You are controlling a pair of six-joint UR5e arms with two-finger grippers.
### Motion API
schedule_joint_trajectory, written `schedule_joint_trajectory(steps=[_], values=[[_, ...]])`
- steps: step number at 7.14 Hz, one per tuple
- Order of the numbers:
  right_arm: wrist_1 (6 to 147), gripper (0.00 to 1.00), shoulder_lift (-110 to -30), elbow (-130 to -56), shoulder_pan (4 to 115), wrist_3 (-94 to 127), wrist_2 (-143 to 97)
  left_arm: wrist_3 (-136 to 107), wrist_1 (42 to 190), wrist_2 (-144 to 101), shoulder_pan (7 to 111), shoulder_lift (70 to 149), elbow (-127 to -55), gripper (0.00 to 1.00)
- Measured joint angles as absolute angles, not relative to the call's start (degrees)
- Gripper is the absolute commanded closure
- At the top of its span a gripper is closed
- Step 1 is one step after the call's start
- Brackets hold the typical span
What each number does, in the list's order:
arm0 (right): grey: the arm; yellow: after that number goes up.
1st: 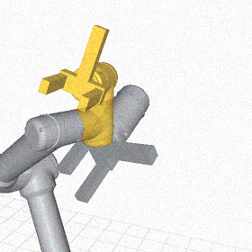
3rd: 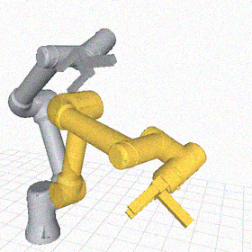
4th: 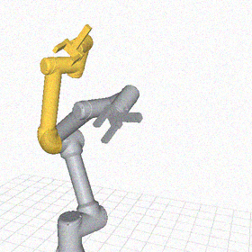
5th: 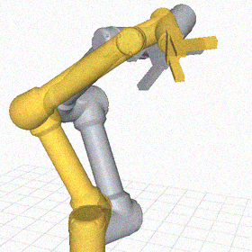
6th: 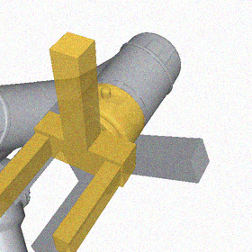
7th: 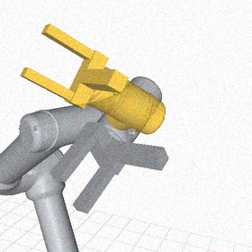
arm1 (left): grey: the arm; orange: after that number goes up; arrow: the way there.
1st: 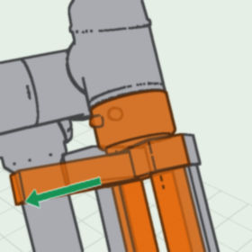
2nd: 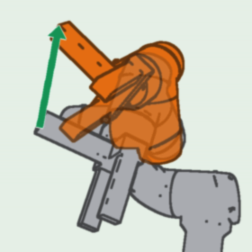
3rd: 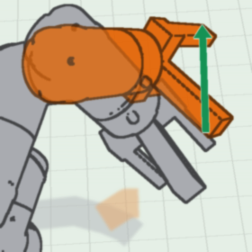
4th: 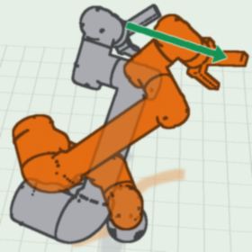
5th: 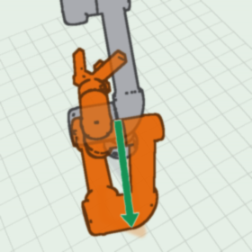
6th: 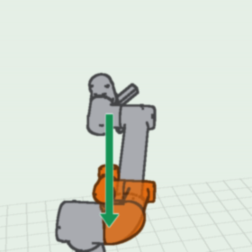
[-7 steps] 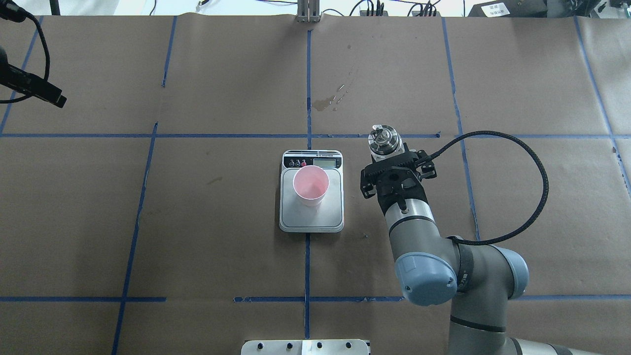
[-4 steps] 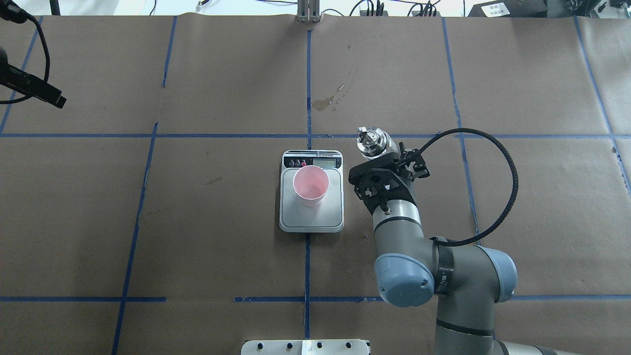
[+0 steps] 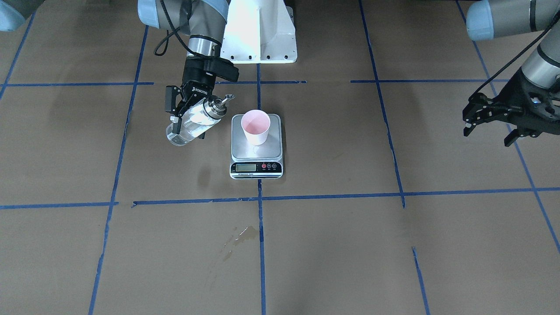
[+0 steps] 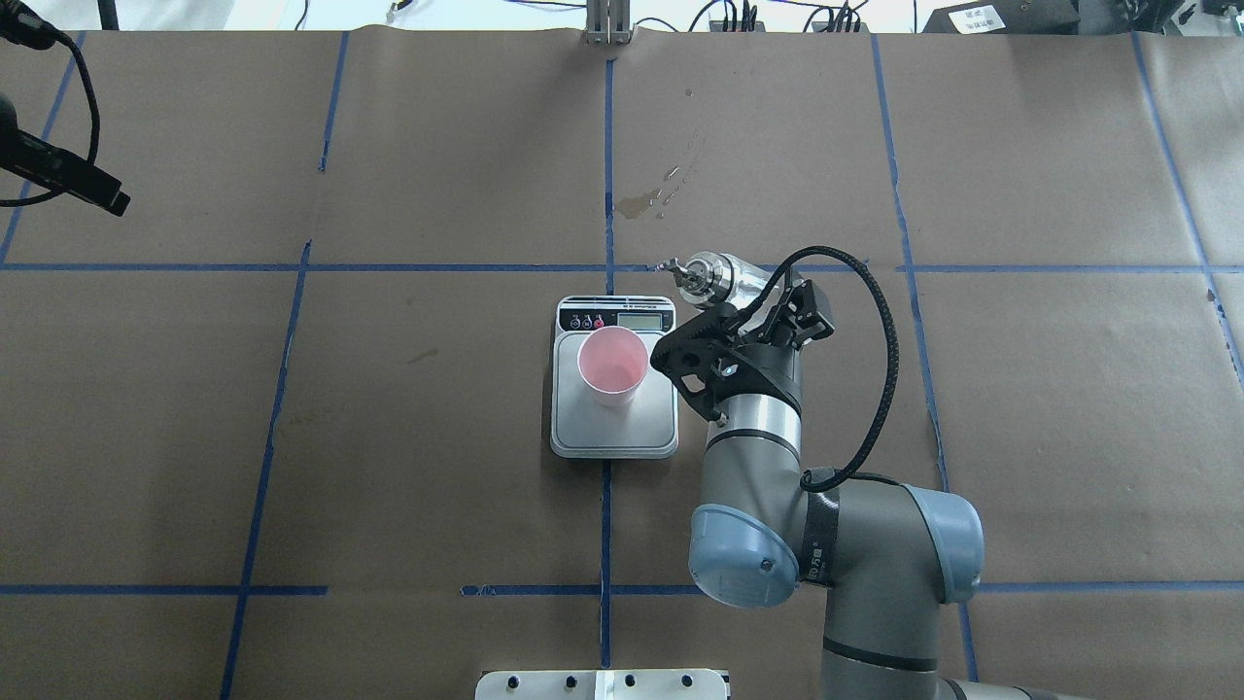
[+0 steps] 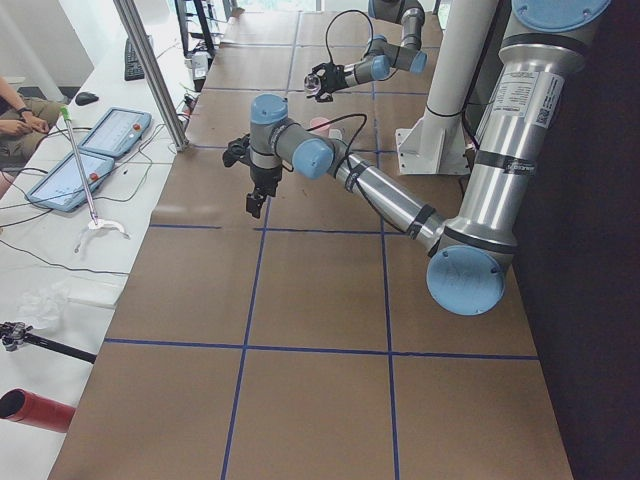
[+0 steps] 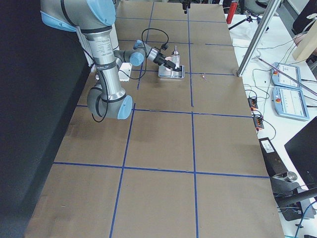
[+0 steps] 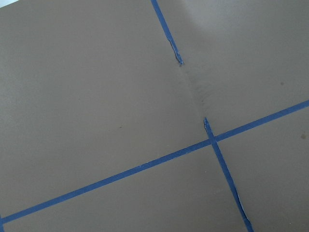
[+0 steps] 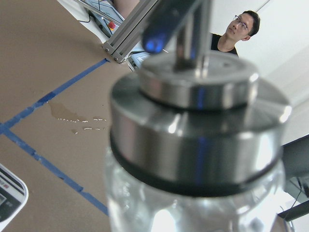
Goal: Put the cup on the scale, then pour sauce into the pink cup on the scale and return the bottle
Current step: 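Lift the bottle with the right gripper and carry it beside the cup, then tilt the bottle with the right gripper, spout over the pink cup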
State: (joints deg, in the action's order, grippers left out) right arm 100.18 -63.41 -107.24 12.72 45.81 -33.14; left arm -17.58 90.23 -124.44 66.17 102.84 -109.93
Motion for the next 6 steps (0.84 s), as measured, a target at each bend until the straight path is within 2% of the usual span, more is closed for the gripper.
schedule_joint_trajectory(steps=[6], values=[[113.2,1.0,-63.4,-106.8,9.7,31.9,-26.2,-17.6,90.3,-124.5,66.0,103.0,-109.3,0.08]])
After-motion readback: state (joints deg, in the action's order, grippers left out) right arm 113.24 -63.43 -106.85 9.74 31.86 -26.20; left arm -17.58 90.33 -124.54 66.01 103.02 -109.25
